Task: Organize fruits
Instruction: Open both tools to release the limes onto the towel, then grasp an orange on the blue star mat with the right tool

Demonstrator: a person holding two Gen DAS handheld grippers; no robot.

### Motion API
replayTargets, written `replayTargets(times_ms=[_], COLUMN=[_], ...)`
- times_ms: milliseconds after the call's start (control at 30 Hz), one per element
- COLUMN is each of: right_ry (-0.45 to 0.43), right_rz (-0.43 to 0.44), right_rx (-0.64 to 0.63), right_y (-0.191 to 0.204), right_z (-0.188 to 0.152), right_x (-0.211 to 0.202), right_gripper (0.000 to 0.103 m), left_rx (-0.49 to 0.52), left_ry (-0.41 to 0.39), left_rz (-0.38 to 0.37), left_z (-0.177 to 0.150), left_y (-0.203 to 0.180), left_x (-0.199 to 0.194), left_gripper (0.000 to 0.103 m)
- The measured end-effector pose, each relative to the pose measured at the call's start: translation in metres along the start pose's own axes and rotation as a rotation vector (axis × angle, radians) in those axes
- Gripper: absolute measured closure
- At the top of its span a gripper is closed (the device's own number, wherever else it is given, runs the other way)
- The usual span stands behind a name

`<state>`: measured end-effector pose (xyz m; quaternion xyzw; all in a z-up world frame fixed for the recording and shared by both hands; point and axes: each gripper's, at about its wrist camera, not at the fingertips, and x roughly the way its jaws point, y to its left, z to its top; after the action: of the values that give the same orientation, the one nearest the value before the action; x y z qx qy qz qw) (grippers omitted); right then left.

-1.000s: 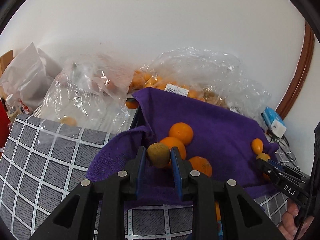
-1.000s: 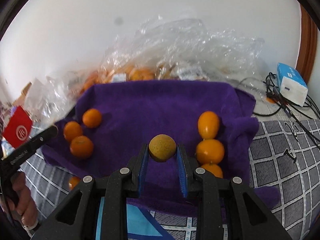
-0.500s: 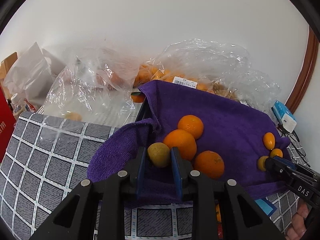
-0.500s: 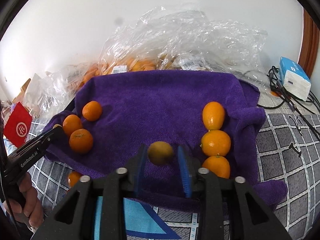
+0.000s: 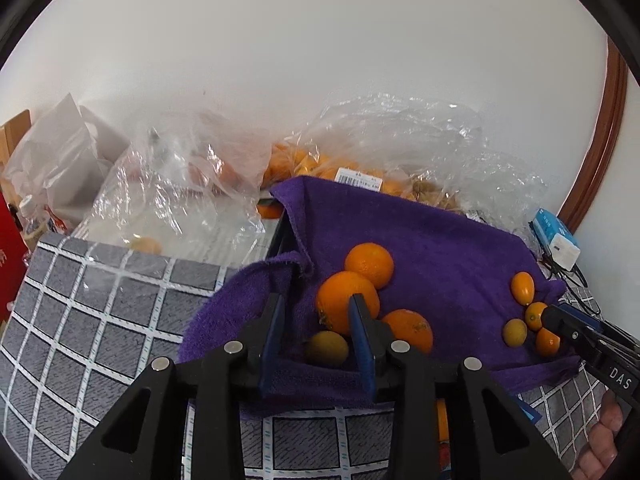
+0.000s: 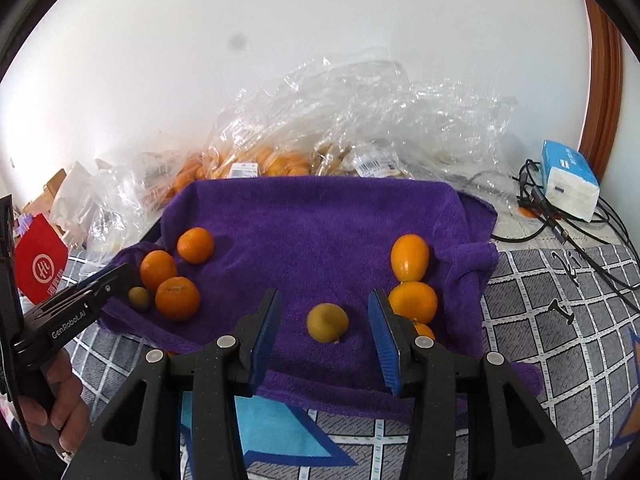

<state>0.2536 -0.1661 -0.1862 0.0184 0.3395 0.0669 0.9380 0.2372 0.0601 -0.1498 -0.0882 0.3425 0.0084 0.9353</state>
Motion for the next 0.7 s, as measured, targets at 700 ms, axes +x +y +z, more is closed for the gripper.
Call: replayTargets(times_ms=[700], right_ry=[0.085], right_rz=[0.177], right_rx=[-0.167], right_y=[0.078], right_z=[-0.023], right_x=[-0.015], right_gripper=[0.061], left_rx=[-0.002], left_ry=[0.048], left_rz=[0.09], left_z=[-0.029], left_y=[0.053], left_x=[-0.066], left_gripper=[0.065])
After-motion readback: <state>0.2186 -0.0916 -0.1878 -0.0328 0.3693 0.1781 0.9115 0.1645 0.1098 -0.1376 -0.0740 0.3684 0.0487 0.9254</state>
